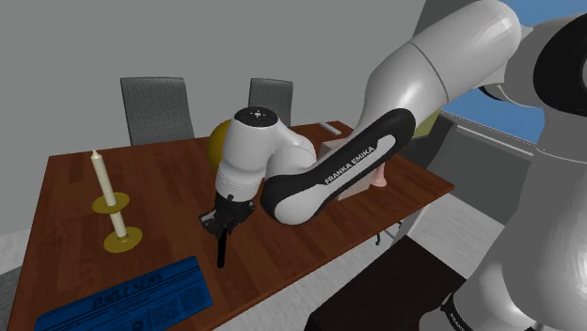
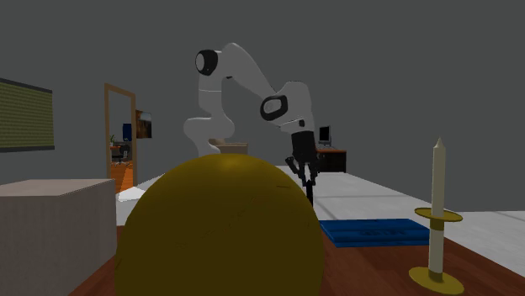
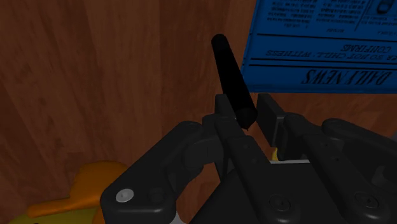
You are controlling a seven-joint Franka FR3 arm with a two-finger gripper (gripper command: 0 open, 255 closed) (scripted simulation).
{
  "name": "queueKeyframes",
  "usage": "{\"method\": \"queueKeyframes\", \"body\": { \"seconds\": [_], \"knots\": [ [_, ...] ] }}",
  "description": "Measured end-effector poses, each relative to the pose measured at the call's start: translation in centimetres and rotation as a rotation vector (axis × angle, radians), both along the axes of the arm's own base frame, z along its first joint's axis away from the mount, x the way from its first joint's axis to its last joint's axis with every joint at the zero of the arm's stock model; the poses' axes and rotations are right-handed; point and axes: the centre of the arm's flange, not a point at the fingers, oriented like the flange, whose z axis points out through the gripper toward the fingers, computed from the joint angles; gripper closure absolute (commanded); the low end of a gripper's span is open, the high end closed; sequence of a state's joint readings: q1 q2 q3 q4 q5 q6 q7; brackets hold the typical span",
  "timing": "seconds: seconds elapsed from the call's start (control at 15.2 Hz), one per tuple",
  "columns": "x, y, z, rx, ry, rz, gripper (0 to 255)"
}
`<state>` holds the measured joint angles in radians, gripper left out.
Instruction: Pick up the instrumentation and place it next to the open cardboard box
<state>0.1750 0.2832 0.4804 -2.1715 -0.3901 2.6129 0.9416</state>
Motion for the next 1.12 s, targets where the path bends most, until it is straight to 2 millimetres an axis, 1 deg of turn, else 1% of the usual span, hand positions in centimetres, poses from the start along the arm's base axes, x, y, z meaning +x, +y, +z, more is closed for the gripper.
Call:
{"method": "queueKeyframes", "body": {
  "seconds": [1.12],
  "knots": [
    [0.0, 0.0, 9.0, 0.0, 0.0, 0.0, 255]
  ]
}}
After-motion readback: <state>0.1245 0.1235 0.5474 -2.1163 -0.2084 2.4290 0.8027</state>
